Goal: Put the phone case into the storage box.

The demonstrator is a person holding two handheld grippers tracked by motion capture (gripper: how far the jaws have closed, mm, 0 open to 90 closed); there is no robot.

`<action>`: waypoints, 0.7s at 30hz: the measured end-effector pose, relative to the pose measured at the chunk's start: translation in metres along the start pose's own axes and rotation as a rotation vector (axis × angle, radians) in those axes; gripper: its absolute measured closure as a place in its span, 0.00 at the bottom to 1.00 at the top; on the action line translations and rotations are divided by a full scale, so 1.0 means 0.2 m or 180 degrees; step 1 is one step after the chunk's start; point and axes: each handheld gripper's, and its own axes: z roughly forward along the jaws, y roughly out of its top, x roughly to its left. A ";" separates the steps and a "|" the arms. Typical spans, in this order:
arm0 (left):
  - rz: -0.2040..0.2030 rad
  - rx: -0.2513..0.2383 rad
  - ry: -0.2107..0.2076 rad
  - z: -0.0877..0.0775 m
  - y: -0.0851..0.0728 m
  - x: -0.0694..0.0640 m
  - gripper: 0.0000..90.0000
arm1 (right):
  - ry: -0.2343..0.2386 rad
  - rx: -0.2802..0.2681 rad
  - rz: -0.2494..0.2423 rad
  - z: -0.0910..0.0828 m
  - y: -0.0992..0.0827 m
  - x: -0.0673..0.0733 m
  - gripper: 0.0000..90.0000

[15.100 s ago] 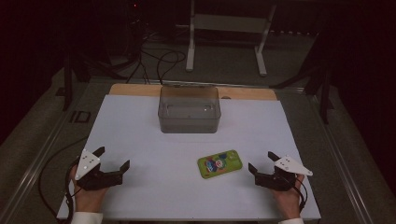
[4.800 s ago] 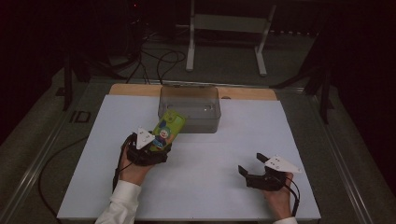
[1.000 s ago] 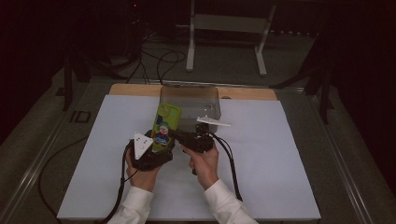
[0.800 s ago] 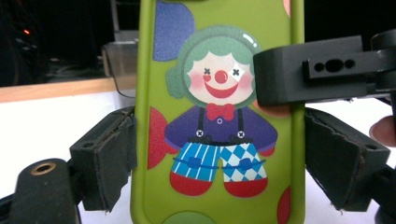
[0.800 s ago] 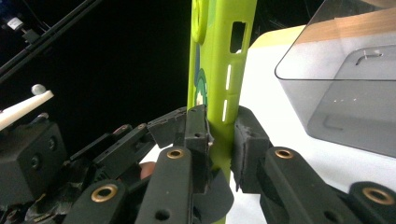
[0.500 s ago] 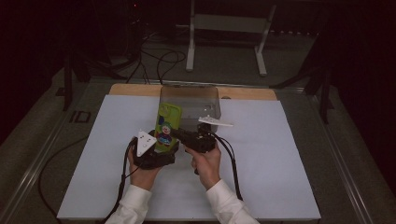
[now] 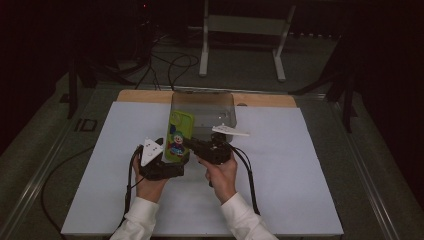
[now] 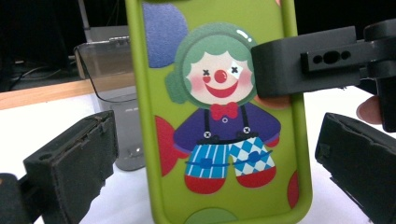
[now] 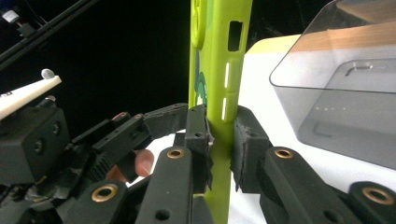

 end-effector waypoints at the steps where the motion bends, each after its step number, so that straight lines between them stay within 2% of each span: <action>1: 0.0001 -0.0015 -0.0012 0.00 0.00 0.01 0.00 | -0.0045 0.0000 -0.0066 -0.01 0.00 0.00 0.88; 4: 0.0006 -0.0072 -0.0032 -0.01 0.02 0.01 0.00 | -0.0060 -0.0009 -0.0093 -0.02 0.01 0.00 0.88; 7: 0.0083 -0.0083 -0.0026 -0.01 0.03 0.01 0.00 | -0.0080 -0.0029 -0.0093 -0.03 0.02 -0.01 0.88; 11: 0.0168 -0.0078 0.0033 -0.02 0.03 0.01 0.00 | -0.0125 -0.0023 -0.0094 -0.05 0.03 -0.02 0.88; 21: 0.0237 -0.0006 0.0168 -0.06 0.01 0.04 0.00 | -0.0236 0.0001 -0.0223 -0.09 0.04 -0.01 0.87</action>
